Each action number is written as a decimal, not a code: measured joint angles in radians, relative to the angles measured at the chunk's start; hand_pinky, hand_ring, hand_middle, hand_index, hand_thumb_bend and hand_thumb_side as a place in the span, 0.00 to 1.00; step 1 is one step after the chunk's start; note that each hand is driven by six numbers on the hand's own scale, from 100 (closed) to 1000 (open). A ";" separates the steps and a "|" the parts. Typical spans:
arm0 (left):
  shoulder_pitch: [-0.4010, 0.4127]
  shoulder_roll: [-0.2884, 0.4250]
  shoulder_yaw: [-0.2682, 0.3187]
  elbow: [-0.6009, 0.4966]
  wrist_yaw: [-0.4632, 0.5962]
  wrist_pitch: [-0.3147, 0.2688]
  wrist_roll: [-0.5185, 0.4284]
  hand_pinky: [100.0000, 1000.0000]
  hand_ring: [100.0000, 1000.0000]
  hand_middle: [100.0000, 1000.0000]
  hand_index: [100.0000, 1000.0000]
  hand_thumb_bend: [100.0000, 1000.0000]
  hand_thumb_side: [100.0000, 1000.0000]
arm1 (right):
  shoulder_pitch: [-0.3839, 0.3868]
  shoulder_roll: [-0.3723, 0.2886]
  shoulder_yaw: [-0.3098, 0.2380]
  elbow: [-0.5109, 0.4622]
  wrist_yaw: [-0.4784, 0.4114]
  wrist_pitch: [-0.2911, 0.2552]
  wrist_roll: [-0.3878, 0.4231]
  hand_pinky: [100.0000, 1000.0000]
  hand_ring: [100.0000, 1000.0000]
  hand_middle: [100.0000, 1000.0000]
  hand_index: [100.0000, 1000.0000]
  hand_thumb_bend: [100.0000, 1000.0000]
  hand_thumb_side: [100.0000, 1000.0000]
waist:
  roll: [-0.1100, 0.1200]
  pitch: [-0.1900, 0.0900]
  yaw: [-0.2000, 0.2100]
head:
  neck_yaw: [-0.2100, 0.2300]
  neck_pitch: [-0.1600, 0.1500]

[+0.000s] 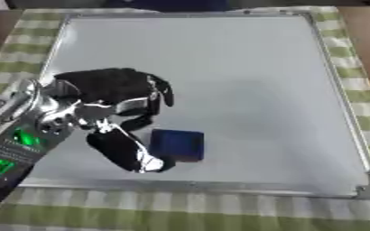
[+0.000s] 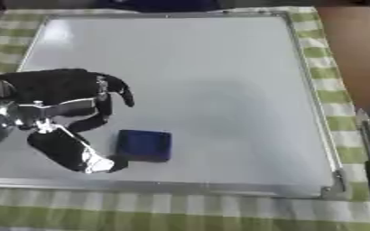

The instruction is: Wipe the whiteboard clean with a brush.

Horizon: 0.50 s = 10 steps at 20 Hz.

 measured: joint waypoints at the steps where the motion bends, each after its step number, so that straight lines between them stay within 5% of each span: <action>1: 0.000 -0.005 -0.002 0.010 -0.006 -0.003 0.006 0.69 0.96 0.80 0.00 0.32 0.39 | 0.000 0.000 0.000 0.000 0.000 0.000 0.000 0.56 0.47 0.42 0.34 0.00 0.78 | 0.000 0.001 -0.001 | 0.000 -0.003; 10: -0.005 -0.049 -0.025 0.116 -0.042 -0.035 0.044 0.69 0.98 0.86 0.00 0.37 0.40 | -0.008 0.008 0.000 0.000 0.004 0.004 0.005 0.56 0.47 0.42 0.34 0.00 0.79 | 0.000 0.018 -0.009 | 0.008 -0.013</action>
